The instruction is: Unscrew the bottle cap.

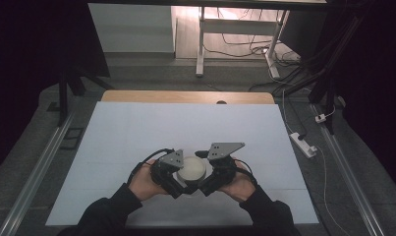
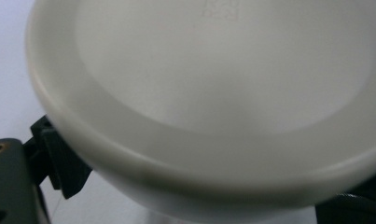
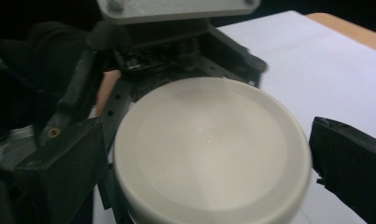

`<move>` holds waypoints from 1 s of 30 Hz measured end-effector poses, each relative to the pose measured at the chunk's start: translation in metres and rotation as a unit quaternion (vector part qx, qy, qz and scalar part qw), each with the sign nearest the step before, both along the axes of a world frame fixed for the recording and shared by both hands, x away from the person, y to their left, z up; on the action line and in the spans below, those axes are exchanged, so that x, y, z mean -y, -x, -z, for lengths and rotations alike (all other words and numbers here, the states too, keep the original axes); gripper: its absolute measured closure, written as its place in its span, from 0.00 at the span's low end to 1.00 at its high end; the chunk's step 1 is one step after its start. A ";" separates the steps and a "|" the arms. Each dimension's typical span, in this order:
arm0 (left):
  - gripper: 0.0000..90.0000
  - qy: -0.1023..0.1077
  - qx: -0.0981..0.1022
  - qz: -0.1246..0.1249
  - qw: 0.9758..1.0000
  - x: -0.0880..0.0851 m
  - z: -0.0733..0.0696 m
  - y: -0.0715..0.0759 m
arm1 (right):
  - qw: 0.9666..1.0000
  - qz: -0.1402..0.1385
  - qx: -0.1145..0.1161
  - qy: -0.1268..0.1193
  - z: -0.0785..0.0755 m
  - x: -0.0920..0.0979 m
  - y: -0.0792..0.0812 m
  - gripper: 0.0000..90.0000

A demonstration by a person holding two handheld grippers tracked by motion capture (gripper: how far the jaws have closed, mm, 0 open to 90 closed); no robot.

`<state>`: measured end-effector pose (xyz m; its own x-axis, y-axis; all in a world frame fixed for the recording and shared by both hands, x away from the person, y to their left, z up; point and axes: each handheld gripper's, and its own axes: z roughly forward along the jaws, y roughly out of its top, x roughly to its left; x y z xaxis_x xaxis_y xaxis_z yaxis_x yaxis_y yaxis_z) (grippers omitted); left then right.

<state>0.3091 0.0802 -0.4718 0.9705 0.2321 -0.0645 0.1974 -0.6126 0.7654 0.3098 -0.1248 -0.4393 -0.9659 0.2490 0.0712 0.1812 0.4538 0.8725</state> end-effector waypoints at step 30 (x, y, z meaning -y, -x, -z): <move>0.08 0.000 -0.002 0.011 1.000 -0.002 -0.001 -0.001 | 1.000 0.012 0.009 0.001 0.002 -0.001 0.002 0.08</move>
<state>0.3098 0.0824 -0.4706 0.9753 0.2100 -0.0685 0.1866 -0.6174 0.7642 0.3076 -0.1236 -0.4417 -0.9610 0.2715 0.0523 0.1753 0.4523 0.8745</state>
